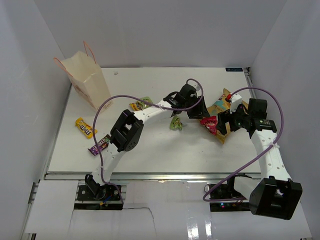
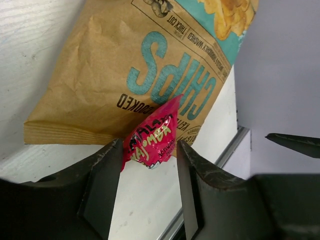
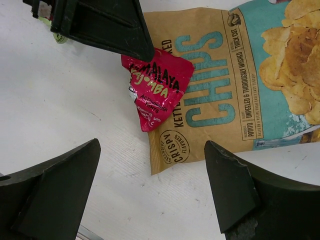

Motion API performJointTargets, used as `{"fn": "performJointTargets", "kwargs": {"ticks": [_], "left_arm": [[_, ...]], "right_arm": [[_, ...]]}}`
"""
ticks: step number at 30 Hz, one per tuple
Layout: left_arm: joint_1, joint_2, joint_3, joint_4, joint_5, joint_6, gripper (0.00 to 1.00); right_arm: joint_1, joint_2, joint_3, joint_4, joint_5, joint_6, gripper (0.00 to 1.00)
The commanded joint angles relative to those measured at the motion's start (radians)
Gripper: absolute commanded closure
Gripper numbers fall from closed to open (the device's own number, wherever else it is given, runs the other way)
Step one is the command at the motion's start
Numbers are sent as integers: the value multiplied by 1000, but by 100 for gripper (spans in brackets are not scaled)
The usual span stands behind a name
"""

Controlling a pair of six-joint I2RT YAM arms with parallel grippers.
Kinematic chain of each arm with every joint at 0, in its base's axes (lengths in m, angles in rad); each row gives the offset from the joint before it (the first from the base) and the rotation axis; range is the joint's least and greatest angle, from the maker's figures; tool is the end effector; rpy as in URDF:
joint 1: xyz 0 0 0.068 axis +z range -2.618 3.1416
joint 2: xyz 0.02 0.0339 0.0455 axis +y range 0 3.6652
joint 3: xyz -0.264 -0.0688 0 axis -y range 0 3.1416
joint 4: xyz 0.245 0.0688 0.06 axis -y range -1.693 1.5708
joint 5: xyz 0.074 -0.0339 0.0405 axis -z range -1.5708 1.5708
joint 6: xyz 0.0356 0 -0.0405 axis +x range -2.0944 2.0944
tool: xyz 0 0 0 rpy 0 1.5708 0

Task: Place the snacks into the paper bag

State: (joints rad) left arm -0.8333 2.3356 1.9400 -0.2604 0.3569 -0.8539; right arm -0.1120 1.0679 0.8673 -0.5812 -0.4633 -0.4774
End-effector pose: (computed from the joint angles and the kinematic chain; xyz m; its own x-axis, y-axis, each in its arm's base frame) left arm 0.3519 -0.4059 0.1995 -0.9326 -0.0239 -0.3600 0.2688 0.6197 -0.7374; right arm 0.2203 -0.0088 0.2802 -0.5230 -0.3548 -0.7750 -0.5128 0.8572 -0.0464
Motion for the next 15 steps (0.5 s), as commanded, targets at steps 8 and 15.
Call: {"fn": "performJointTargets", "kwargs": {"ticks": [8, 15], "left_arm": [[-32, 44, 111, -161, -136, 171, 46], [-41, 62, 140, -168, -113, 202, 54]], "right_arm": [[-9, -9, -7, 15, -46, 17, 10], [-9, -6, -5, 15, -51, 20, 10]]}}
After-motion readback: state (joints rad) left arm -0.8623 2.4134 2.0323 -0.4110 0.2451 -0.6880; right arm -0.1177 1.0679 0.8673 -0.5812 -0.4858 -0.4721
